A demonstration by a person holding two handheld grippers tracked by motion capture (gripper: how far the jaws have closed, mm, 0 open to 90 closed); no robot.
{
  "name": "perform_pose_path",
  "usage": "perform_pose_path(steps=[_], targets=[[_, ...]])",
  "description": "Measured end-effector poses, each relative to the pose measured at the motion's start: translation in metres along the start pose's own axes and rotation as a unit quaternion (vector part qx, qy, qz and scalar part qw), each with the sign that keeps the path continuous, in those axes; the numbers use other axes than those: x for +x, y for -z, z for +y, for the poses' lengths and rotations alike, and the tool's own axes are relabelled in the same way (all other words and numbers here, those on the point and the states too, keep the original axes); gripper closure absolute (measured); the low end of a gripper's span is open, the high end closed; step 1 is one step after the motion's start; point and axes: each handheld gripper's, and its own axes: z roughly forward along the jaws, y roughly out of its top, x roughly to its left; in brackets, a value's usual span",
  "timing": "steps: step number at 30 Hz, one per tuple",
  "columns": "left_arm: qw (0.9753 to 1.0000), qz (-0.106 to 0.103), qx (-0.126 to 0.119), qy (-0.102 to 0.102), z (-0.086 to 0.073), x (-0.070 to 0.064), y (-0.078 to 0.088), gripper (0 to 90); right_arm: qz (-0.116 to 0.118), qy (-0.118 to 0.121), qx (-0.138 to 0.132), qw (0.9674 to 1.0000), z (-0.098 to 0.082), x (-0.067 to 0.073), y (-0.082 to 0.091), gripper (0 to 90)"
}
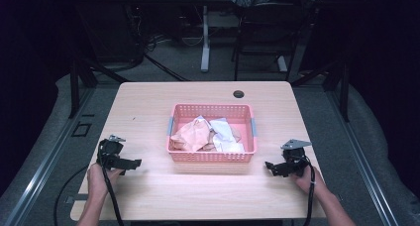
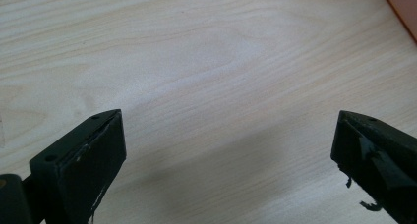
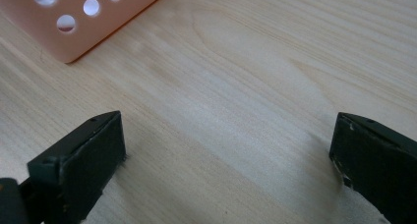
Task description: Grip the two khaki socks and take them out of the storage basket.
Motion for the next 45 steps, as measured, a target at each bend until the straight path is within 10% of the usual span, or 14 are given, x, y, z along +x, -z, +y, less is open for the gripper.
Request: perform_pose_path(steps=[28, 45], targets=[[0.9993, -0.022, -0.016, -0.027, 0.007, -0.01, 0.007, 0.2, 0.0, 0.004, 0.0, 1.0, 0.0, 0.0, 0.0, 0.0], [0.9931, -0.059, -0.07, -0.074, 0.03, -0.035, 0.024, 0.6, 0.0, 0.003, 0.0, 1.0, 0.0, 0.0, 0.0, 0.0]])
